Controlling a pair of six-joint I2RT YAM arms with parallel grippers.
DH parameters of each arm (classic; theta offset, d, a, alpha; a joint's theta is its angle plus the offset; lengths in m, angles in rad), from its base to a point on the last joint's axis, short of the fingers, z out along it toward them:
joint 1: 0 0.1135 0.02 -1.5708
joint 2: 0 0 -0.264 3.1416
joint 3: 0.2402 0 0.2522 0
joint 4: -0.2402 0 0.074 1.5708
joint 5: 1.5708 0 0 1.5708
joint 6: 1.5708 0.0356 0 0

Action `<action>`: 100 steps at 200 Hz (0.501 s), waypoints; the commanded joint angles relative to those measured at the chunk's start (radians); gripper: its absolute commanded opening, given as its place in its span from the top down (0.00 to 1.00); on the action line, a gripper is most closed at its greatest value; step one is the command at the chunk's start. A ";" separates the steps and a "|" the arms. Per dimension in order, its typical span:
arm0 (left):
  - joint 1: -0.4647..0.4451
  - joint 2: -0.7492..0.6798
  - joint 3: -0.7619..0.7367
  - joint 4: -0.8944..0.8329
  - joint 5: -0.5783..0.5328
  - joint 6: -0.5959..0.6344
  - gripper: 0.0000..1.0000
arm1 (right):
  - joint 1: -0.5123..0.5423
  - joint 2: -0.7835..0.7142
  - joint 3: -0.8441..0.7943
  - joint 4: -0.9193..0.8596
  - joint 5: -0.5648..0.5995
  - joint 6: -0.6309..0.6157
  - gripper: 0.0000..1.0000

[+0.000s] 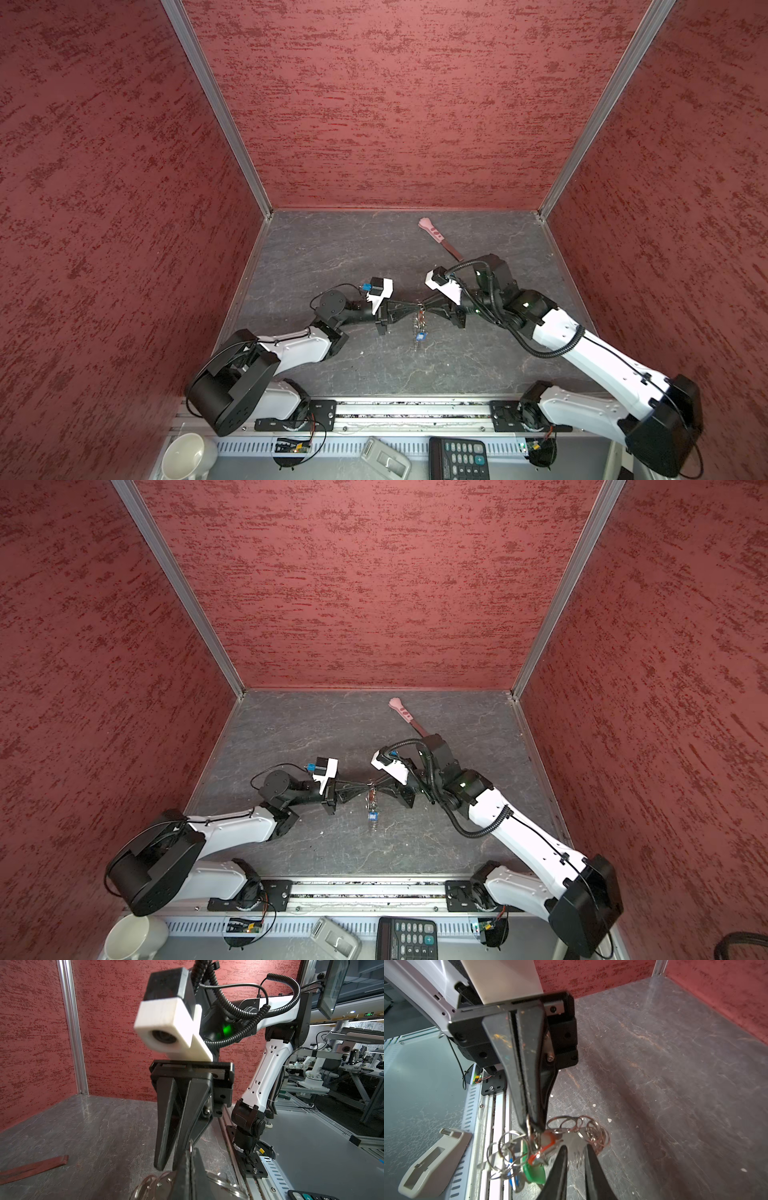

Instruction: Put the keys on the keyring

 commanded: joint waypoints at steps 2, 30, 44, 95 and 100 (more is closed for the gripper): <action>0.003 -0.028 0.005 0.000 -0.009 0.029 1.00 | 0.001 -0.055 -0.021 0.020 0.061 -0.004 0.80; 0.005 -0.024 0.004 0.005 -0.006 0.028 1.00 | 0.001 -0.088 -0.049 0.068 -0.025 0.003 0.78; 0.003 -0.018 0.004 0.015 -0.003 0.026 1.00 | 0.000 -0.095 -0.064 0.108 -0.086 0.015 0.78; 0.000 -0.010 0.006 0.033 0.031 0.020 1.00 | 0.002 -0.071 -0.083 0.204 -0.168 0.060 0.77; -0.002 -0.008 0.006 0.035 0.032 0.020 1.00 | 0.002 -0.068 -0.086 0.207 -0.172 0.062 0.77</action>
